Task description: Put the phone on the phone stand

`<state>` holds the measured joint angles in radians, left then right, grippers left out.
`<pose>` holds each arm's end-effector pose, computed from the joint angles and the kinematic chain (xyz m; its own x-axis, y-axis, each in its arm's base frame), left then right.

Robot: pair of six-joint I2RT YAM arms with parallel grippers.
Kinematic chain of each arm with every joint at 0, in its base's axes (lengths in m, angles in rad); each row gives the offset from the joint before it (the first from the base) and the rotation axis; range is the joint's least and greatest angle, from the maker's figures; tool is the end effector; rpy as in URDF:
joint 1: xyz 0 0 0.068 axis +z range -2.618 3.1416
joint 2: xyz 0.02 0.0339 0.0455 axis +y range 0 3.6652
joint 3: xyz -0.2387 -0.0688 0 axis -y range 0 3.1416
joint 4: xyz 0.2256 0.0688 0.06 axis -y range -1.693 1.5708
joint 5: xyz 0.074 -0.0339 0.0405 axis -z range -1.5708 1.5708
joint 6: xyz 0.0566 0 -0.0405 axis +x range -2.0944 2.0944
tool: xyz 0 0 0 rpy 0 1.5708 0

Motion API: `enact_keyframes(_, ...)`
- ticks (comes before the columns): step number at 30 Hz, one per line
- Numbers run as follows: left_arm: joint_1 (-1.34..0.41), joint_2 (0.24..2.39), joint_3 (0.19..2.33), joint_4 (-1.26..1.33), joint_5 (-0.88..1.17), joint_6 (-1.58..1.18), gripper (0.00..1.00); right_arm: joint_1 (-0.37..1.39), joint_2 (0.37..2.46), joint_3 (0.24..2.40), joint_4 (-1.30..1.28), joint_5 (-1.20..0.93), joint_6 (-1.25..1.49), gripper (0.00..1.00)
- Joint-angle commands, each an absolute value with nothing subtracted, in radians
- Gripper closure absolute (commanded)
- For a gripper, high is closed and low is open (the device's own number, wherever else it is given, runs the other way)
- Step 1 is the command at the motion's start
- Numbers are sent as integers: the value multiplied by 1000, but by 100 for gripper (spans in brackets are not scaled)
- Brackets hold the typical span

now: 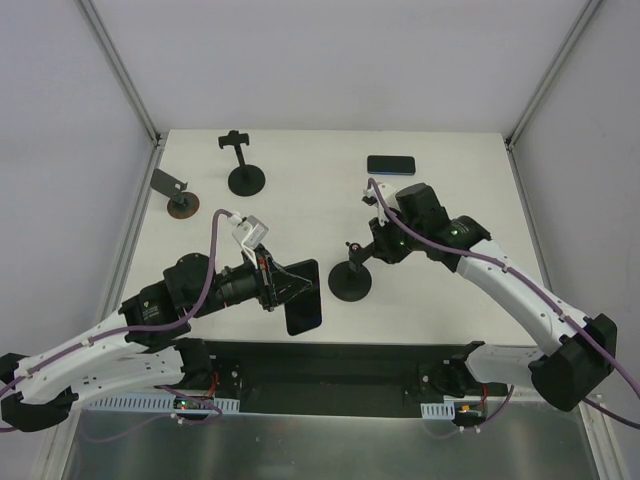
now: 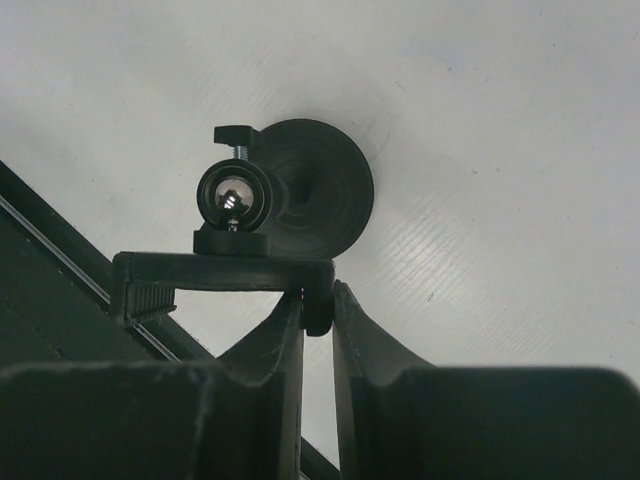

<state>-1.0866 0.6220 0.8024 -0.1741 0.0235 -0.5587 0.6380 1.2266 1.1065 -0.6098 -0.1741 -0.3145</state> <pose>0.0769 -0.1491 0.3529 -0.4723 -0.2404 -0.8480 0.7611 0.3740 -0.5299 0.2089 0.1671 0.2842 -0.2958 -0.5986 -0.7444 -0.8221 0.5564 -0.1207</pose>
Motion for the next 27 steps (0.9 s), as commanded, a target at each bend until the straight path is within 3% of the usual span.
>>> enact_keyframes(1,-1089,624,864,-95,37,-552,100,660,1221,1114,-552,-190,-290,99)
enact_keyframes(8,-1089,715,896,-14,104,-444,100,719,1192,1095,-537,-155,-235,99)
enact_keyframes(16,-1088,894,732,723,449,-201,100,729,1178,1046,-457,-275,-216,99)
enact_keyframes(20,-1069,1021,753,823,540,-114,100,727,1190,1057,-469,-316,-232,99)
enact_keyframes(27,-967,1241,725,1206,773,-213,100,726,1178,1051,-468,-365,-239,99)
